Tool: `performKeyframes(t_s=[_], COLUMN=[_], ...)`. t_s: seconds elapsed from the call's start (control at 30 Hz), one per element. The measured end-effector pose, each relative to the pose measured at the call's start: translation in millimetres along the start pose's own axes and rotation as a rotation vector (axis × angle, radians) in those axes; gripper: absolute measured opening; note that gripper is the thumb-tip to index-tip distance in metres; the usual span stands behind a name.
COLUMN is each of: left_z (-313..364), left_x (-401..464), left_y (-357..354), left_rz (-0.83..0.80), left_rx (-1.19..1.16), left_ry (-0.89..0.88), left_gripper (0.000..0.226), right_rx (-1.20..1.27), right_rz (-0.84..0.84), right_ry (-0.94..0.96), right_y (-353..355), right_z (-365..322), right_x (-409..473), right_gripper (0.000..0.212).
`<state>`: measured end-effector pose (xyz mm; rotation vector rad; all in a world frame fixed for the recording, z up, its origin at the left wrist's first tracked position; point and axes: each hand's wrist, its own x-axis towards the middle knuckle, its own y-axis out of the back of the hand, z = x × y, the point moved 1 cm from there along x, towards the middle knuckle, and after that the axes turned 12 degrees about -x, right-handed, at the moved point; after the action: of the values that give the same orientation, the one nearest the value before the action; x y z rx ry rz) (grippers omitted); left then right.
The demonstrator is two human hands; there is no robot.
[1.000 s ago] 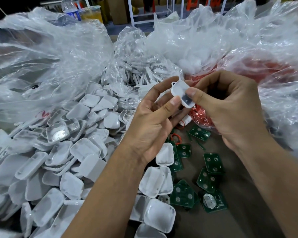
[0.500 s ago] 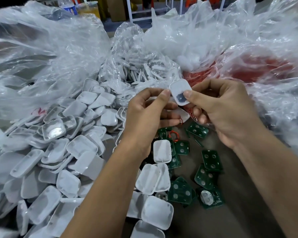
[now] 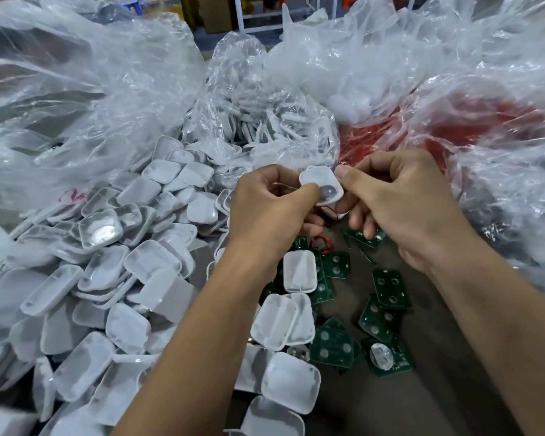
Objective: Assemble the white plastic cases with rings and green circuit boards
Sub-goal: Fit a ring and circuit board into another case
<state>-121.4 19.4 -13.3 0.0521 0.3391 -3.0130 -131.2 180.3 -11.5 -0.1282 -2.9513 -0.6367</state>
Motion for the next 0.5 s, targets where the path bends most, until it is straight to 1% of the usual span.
performKeyframes(t_s=[0.13, 0.27, 0.4, 0.5], left_z=[3.7, 5.7, 7.1, 6.7], left_x=[0.3, -0.1, -0.7, -1.8], left_y=[1.6, 2.7, 3.4, 3.5], left_rz=[-0.031, -0.059, -0.077, -0.088], left_rx=[-0.032, -0.047, -0.032, 0.017], left_ry=[0.100, 0.151, 0.160, 0.142], left_gripper=[0.010, 0.007, 0.003, 0.007], right_rx=[0.069, 0.151, 0.158, 0.152], right_rz=[-0.011, -0.034, -0.045, -0.046], right_ry=[-0.036, -0.060, -0.066, -0.066], right_y=[0.0, 2.3, 2.1, 1.0], right_z=[1.1, 1.6, 2.2, 1.6], right_x=[0.7, 1.9, 1.5, 1.3], right_gripper=[0.027, 0.024, 0.019, 0.019])
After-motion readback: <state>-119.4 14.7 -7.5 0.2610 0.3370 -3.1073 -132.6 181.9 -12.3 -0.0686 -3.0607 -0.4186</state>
